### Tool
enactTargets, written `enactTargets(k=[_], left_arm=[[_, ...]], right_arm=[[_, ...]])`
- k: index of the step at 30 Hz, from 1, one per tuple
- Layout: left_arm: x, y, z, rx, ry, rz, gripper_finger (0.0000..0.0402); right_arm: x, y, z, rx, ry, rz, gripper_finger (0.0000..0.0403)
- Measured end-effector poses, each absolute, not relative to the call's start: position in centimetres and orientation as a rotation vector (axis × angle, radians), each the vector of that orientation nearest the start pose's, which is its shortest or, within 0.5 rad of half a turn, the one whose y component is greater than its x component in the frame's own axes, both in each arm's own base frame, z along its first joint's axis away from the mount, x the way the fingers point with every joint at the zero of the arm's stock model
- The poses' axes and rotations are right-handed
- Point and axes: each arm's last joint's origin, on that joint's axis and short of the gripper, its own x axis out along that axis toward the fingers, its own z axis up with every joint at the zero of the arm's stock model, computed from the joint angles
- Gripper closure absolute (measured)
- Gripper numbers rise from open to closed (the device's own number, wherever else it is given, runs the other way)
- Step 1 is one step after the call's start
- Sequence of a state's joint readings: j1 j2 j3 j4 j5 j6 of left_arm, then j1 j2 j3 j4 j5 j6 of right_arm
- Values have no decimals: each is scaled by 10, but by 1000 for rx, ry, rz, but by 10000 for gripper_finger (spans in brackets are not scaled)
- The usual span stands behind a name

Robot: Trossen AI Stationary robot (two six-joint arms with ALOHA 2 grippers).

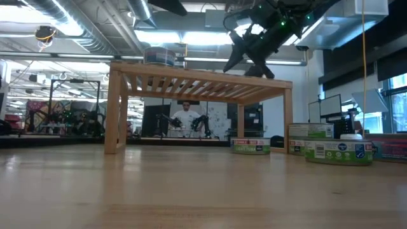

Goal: Stack canned seafood by type on shelf
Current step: Put the blue tuna can on the shelf aligned with the other blue tuna can

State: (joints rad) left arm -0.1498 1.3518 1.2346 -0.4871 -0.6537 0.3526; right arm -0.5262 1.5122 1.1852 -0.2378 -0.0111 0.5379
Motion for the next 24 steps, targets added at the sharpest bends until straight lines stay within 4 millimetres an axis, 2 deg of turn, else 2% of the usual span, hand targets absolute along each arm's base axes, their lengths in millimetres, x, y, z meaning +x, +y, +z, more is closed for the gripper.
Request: enactTargets(k=[15,24], left_arm=[[278,-58,337,579,655,283,341],[257,-94,325,456,724,214,341]], right_arm=[[271,-164,333,533,666,-849,114],[251,-151,357,472,630,-818,113]])
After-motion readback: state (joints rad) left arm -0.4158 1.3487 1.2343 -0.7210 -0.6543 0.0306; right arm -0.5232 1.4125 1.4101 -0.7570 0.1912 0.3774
